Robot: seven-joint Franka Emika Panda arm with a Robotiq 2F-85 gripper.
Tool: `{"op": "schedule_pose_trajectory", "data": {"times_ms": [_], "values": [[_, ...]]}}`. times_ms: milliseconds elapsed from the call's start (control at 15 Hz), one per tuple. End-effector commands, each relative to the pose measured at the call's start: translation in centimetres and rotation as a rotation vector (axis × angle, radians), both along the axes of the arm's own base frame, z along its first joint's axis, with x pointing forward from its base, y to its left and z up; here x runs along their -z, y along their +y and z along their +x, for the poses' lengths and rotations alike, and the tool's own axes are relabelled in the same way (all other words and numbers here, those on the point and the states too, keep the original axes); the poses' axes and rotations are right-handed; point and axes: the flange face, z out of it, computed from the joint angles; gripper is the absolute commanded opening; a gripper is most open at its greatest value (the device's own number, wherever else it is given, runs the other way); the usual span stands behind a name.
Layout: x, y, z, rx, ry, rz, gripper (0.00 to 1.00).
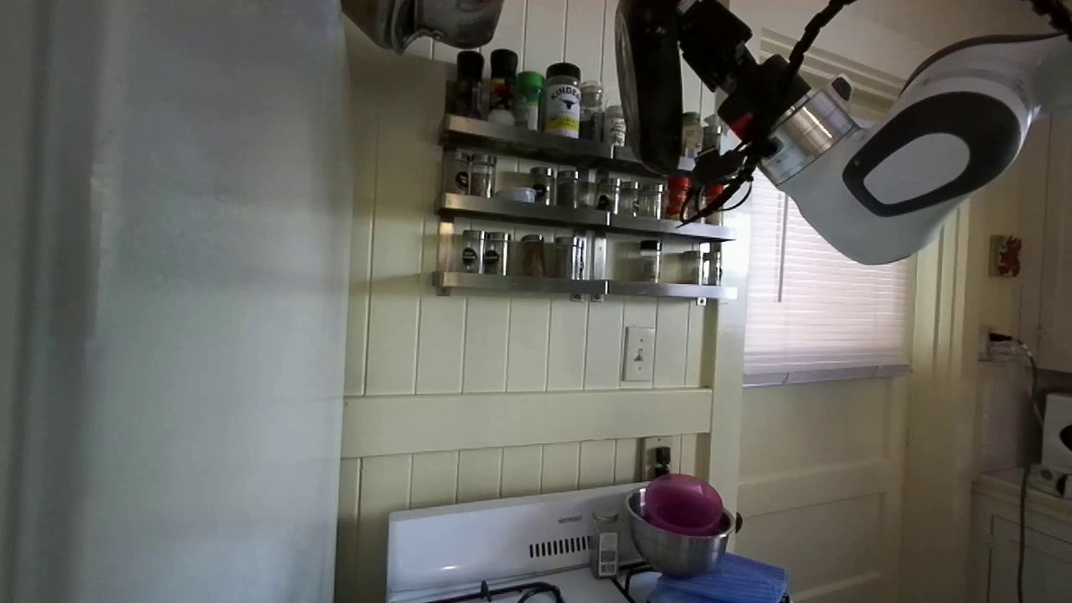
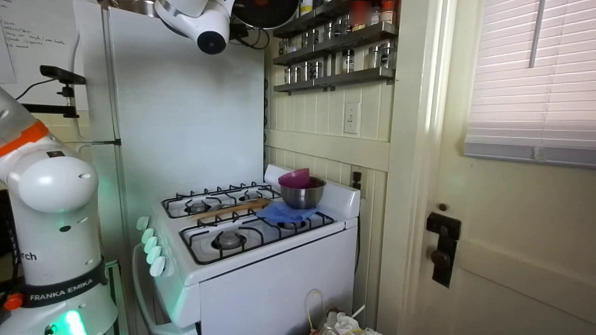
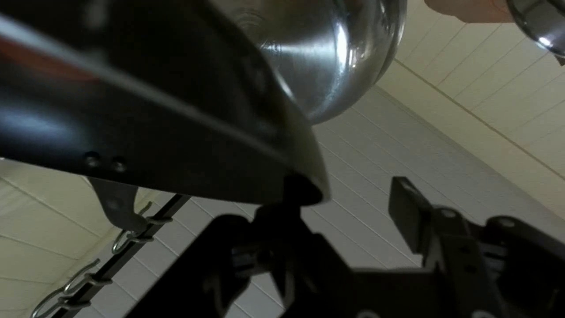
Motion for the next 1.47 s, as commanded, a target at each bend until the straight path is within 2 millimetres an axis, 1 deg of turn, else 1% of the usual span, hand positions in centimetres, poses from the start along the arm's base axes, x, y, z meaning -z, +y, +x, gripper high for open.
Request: {"op": "schedule_pose_trajectory", "data": {"times_ms": [0, 133, 200, 400, 533, 867, 1067, 1200, 1400], "values": [[-0.4, 0.4, -0.3, 0.009, -0.018, -0.004, 0.87], [-0.5, 0.5, -0.3, 0.031, -0.035, -0.018, 0.99], [-0.5, 0.5, -0.2, 0.067, -0.05, -0.054, 1.0], [-0.2, -0.2, 0.3, 0.161, -0.043, -0.086, 1.0], [-0.1, -0.2, 0.4, 0.193, -0.049, -0.117, 1.0], [0.6, -0.8, 0.9, 0.353, -0.112, -0.313, 1.0], [0.3, -1.8, 1.0, 0.453, -0.16, -0.403, 1.0], [-0.1, -2.1, 0.5, 0.504, -0.198, -0.474, 1.0], [-0.1, -2.8, -1.2, 0.547, -0.186, -0.577, 1.0]]}}
